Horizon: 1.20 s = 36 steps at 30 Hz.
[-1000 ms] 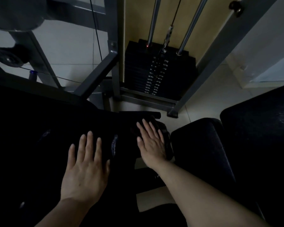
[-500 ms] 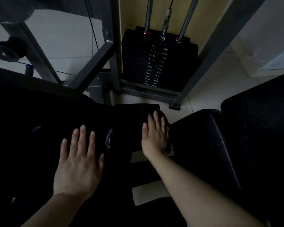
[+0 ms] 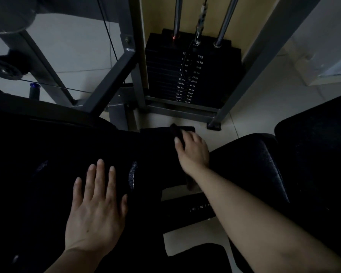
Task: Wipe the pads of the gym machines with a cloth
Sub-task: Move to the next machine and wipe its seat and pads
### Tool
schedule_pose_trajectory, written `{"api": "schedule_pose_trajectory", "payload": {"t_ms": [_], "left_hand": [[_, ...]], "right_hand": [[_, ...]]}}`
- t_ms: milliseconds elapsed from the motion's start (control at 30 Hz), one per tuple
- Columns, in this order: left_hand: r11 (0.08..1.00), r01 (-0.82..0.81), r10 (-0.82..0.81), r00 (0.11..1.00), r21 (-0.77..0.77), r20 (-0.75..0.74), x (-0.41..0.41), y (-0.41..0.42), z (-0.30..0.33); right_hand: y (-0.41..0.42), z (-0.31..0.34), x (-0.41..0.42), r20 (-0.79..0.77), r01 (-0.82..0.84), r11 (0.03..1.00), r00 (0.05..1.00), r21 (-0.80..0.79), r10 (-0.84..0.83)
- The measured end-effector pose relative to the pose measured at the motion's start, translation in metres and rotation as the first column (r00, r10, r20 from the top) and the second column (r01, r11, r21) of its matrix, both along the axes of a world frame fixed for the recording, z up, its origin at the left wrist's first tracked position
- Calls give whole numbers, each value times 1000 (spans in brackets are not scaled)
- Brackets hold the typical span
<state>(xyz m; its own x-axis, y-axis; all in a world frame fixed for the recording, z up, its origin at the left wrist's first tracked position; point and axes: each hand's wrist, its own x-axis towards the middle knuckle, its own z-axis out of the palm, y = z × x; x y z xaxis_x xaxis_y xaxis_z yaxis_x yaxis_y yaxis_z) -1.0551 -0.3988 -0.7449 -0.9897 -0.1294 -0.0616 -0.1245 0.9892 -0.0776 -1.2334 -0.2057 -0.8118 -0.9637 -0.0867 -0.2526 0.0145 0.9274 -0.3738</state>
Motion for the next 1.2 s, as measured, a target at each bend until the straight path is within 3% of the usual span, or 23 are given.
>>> {"api": "schedule_pose_trajectory", "payload": {"t_ms": [100, 200, 367, 500, 600, 667, 733, 800, 933, 1133, 1200], "left_hand": [[1000, 0, 0, 1000, -1, -4, 0, 0, 0], [1000, -3, 3, 1000, 6, -15, 0, 0, 1], [1000, -9, 9, 1000, 28, -11, 0, 1, 2], [998, -8, 7, 1000, 59, 17, 1, 1, 4], [998, -13, 11, 999, 65, 30, 1, 0, 5], [997, -18, 16, 1000, 79, 27, 1, 0, 5], [996, -10, 9, 1000, 85, 11, 1, 0, 5], [996, -1, 1, 1000, 91, -4, 1, 0, 5], [997, -1, 1, 1000, 81, 4, 0, 0, 4], [996, -17, 15, 1000, 89, 24, 0, 1, 5], [996, -21, 18, 999, 91, 39, 0, 1, 5]], "right_hand": [[-5, 1, -29, 79, 174, 985, 982, -13, -173], [-8, 3, -7, -74, 167, 985, 983, -41, -170], [-33, 9, 71, -122, 155, 971, 976, -180, -179], [-52, 45, 145, -24, -57, 961, 998, -272, 53], [-40, 51, 123, 41, -203, 956, 976, -213, 216], [-39, 33, 73, 12, -136, 984, 990, -117, 138], [-38, 16, 9, 91, 90, 994, 992, -56, -85], [-34, 7, -33, 128, 184, 983, 975, -26, -179], [-30, 13, -25, 11, 21, 999, 1000, -27, -20], [-26, 29, 77, -59, -232, 933, 973, -274, 225], [-26, 38, 124, 2, -282, 904, 954, -322, 299]]}}
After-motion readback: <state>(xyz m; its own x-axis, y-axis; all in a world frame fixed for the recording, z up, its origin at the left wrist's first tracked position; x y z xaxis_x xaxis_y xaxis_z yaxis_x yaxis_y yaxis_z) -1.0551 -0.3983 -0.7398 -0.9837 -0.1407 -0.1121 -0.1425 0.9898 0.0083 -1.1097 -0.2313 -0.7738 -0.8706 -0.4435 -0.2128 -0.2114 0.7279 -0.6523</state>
